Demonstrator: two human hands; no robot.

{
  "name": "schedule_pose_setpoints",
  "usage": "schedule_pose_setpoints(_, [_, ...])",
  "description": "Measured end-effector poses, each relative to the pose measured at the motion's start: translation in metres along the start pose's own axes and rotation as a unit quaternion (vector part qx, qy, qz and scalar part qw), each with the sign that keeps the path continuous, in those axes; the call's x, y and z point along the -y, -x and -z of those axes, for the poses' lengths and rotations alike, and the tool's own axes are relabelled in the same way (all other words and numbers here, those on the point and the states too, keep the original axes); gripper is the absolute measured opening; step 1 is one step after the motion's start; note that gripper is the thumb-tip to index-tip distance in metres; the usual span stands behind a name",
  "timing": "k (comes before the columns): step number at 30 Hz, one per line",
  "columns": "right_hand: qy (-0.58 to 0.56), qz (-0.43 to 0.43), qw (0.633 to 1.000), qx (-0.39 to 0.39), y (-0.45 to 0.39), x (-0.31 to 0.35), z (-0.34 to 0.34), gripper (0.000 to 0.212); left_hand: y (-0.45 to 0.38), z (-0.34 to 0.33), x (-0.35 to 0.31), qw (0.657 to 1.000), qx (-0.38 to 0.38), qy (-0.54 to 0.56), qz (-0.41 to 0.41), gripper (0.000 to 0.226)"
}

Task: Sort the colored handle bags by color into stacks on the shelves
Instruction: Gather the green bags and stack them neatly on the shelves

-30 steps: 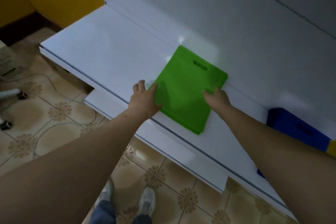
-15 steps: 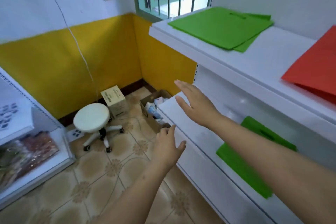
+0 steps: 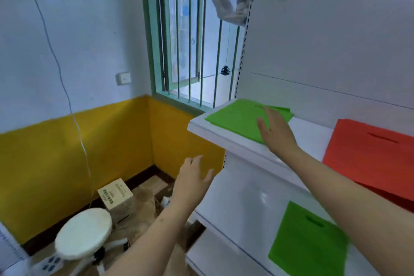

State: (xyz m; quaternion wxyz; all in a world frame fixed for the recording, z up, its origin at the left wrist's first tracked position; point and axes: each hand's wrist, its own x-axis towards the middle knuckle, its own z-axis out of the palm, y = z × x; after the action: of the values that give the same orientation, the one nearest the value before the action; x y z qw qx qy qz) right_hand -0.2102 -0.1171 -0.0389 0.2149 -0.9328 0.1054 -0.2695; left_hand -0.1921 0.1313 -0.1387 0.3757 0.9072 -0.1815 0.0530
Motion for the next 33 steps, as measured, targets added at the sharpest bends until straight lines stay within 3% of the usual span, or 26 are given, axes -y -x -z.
schedule_pose_setpoints(4, [0.046, -0.088, 0.995, -0.006, -0.034, -0.031, 0.012, 0.059, -0.046, 0.002, -0.022, 0.999, -0.038, -0.011, -0.031, 0.052])
schedule_pose_setpoints(10, [0.077, -0.205, 0.973, 0.069, -0.104, -0.083, -0.006, 0.077, -0.131, -0.006, -0.045, 0.992, -0.101, -0.052, -0.049, 0.051])
schedule_pose_setpoints(15, [0.115, -0.246, 0.952, 0.140, -0.150, -0.129, -0.033, 0.109, -0.201, -0.025, -0.052, 0.993, -0.040, -0.100, -0.057, 0.073])
schedule_pose_setpoints(20, [0.182, -0.277, 0.922, 0.202, -0.157, -0.148, -0.035, 0.102, -0.224, -0.051, -0.044, 0.970, 0.026, -0.232, -0.065, 0.076])
schedule_pose_setpoints(25, [0.208, -0.261, 0.926, 0.178, -0.160, -0.146, -0.036, 0.094, -0.224, -0.054, -0.041, 0.975, 0.015, -0.211, -0.061, 0.067])
schedule_pose_setpoints(30, [0.266, -0.199, 0.935, 0.121, -0.152, -0.125, -0.042, 0.062, -0.220, -0.050, -0.045, 0.980, 0.012, -0.186, -0.070, 0.047])
schedule_pose_setpoints(33, [0.293, -0.152, 0.941, 0.080, -0.146, -0.108, -0.047, 0.038, -0.216, -0.047, -0.050, 0.972, 0.001, -0.205, -0.116, 0.037])
